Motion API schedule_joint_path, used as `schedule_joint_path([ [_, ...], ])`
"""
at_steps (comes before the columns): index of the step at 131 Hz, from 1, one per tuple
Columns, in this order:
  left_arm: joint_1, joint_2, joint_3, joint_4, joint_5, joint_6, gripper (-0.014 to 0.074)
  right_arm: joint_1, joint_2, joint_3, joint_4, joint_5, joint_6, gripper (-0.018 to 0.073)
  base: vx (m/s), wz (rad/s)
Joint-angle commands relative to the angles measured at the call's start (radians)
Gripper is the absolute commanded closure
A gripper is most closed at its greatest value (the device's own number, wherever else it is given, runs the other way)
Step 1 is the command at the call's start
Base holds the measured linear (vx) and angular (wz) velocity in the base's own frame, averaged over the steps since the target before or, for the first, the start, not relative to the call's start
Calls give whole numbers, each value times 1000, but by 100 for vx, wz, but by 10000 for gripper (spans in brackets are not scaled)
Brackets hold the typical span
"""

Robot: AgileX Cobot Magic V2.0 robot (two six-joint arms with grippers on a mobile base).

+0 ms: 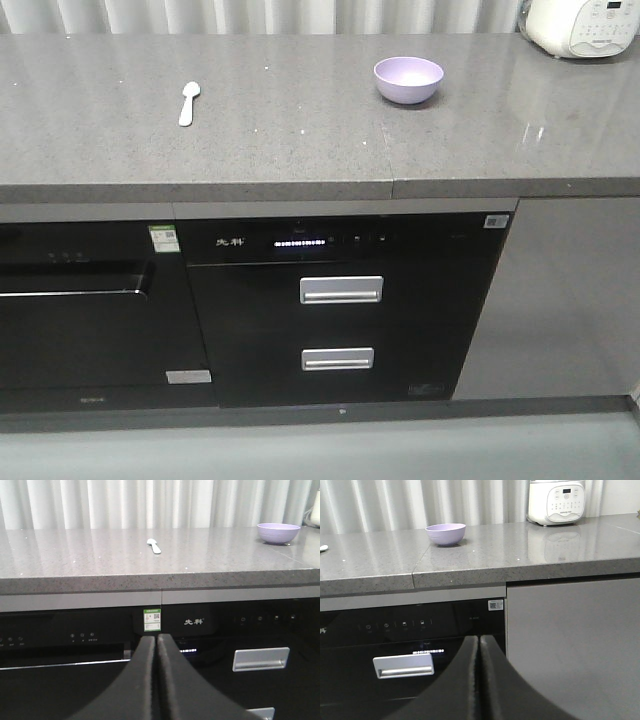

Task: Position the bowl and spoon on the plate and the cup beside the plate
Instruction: 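Drive the base toward the counter holding the spoon and lavender bowl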

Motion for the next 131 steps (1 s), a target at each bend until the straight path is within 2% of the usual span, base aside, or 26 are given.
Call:
schedule_joint_path([
  [1, -7, -16, 11, -10, -80, -1, 603, -5, -2, 6, -6, -69, -2, 566, 26, -1],
  [131, -7, -16, 11, -10, -80, -1, 603, -5, -2, 6, -6, -69, -2, 566, 26, -1],
])
